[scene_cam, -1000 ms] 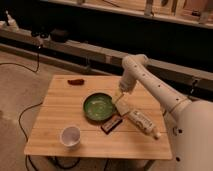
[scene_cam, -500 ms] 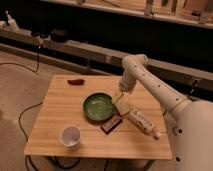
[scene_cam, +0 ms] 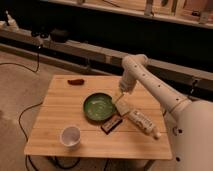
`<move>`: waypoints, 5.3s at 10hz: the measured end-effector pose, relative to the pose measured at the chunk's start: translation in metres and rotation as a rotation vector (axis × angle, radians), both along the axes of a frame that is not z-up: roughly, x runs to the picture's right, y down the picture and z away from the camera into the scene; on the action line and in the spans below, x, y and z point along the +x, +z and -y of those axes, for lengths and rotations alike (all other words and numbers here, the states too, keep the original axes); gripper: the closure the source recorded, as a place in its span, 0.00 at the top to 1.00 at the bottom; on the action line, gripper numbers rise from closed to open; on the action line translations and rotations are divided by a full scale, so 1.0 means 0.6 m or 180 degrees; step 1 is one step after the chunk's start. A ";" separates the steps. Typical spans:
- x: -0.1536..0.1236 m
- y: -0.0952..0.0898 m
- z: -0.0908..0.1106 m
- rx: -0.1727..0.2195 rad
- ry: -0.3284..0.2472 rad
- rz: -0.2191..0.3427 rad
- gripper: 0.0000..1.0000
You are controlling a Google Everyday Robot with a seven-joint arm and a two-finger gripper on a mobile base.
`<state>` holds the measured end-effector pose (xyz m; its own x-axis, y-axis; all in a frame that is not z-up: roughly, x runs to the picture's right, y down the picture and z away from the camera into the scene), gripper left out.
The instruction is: Drag the ceramic bowl in a circle
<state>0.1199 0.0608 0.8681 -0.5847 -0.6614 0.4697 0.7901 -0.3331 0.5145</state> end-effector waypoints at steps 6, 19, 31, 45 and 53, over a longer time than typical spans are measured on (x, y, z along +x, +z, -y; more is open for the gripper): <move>-0.009 0.000 0.004 0.0013 -0.0080 0.0020 0.80; -0.084 0.075 0.023 0.0449 -0.0816 0.0631 0.80; -0.173 0.130 0.001 0.0107 -0.0941 0.0826 0.21; -0.016 0.058 -0.004 -0.0070 0.0218 0.0050 0.21; -0.160 0.064 0.009 -0.0147 -0.0149 0.0561 0.21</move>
<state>0.0236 0.0551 0.9066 -0.6903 -0.6115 0.3867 0.6706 -0.3402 0.6592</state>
